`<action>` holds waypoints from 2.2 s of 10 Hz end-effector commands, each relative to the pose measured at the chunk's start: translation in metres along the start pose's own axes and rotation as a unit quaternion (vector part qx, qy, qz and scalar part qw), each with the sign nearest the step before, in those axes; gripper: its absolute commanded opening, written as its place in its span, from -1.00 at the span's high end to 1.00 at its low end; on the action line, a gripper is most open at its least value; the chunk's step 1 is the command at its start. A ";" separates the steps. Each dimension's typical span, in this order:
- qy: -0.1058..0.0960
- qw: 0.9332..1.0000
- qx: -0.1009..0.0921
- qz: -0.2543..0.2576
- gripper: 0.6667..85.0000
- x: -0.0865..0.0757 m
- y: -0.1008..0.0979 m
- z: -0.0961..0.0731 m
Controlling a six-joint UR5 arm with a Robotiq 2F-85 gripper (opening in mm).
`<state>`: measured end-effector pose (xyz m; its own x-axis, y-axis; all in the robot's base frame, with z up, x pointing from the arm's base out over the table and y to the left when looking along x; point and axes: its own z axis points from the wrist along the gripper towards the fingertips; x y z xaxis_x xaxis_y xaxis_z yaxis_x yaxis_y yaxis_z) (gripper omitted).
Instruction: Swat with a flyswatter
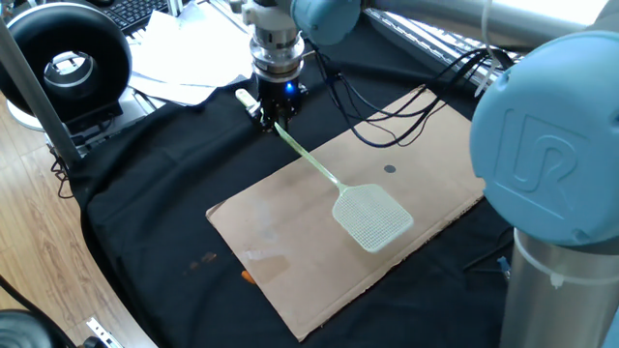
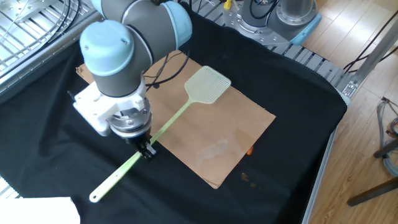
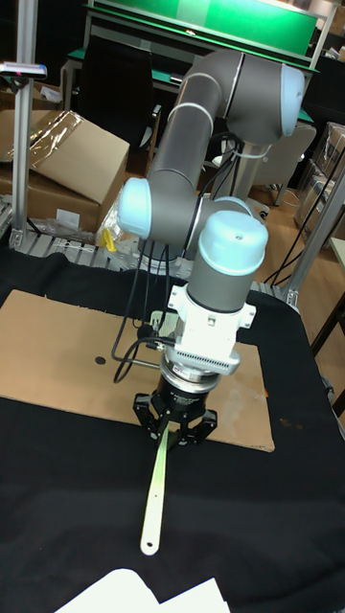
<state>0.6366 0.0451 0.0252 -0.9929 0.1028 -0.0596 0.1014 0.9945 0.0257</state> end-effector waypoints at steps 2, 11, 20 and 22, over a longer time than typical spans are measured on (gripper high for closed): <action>-0.003 0.999 -0.035 -0.034 0.15 0.007 0.015 0.010; 0.020 0.997 0.005 -0.071 0.00 0.000 -0.022 -0.018; -0.008 0.999 0.021 -0.045 0.97 -0.011 -0.090 -0.065; -0.051 0.997 0.032 -0.052 0.98 -0.032 -0.097 -0.068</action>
<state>0.6419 -0.0448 0.0861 -0.9957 -0.0023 -0.0928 0.0019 0.9990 -0.0448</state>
